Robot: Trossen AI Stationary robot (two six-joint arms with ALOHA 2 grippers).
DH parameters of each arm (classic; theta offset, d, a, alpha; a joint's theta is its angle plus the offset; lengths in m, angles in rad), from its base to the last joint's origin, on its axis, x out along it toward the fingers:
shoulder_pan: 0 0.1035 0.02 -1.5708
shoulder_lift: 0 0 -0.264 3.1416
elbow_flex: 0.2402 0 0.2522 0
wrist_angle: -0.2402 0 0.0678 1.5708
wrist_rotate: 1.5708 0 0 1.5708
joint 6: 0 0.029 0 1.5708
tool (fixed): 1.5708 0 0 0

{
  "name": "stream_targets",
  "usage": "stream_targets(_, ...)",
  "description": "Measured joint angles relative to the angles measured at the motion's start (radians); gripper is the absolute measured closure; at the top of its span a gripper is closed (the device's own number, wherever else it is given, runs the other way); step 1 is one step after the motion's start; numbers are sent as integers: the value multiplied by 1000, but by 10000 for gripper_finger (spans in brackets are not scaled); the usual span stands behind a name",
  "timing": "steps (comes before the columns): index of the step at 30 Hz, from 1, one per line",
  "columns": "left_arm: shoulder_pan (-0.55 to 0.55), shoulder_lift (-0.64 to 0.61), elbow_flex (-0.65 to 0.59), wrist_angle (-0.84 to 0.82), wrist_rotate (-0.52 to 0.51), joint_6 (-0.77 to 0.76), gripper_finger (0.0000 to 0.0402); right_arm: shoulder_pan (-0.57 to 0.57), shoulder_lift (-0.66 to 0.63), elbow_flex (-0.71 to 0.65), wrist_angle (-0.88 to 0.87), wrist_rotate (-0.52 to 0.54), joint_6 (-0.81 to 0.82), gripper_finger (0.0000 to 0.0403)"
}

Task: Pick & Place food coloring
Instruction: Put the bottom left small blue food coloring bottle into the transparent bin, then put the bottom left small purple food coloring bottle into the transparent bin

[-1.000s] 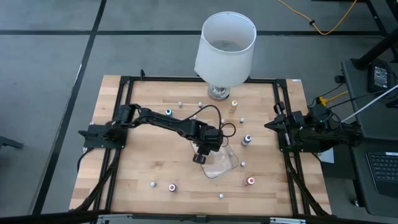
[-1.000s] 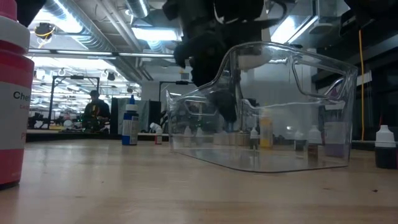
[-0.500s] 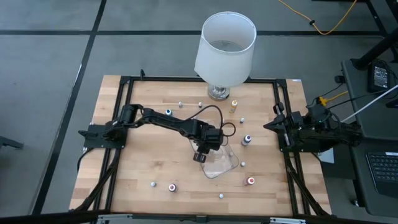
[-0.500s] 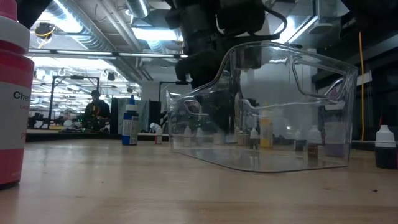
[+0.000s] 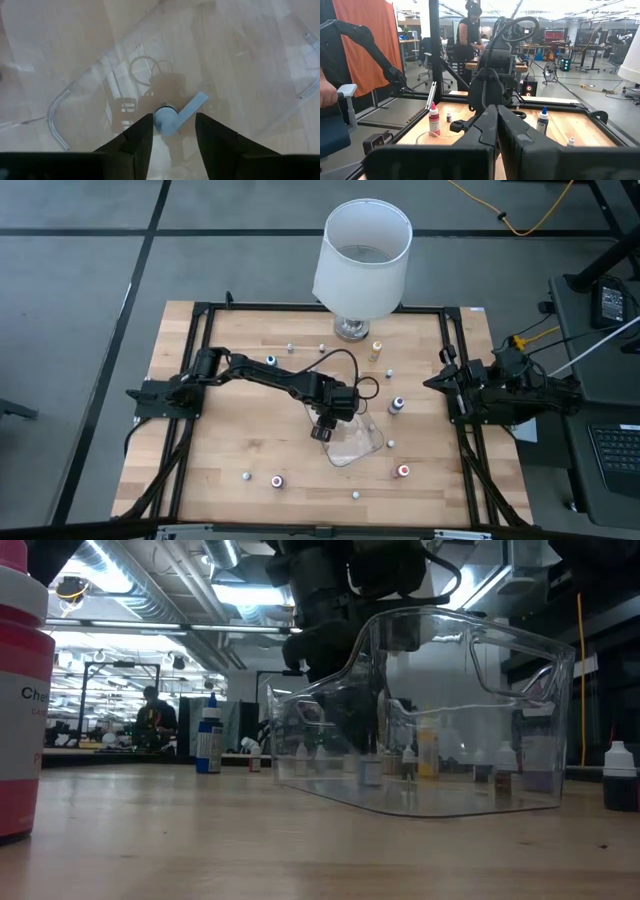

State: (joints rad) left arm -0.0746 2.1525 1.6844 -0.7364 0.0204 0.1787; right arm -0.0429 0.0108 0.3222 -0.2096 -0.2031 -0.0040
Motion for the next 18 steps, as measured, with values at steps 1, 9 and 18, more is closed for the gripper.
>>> stream_targets(1,0,0,1,-1,-1,0,251,0,0,0,0,0,0,387)
stream_targets(9,0,-54,155,-162,-115,23,245,0,0,0,-6,0,-1,387)
stream_targets(18,-59,-244,238,-306,-145,-152,254,0,0,0,-9,0,-7,387)
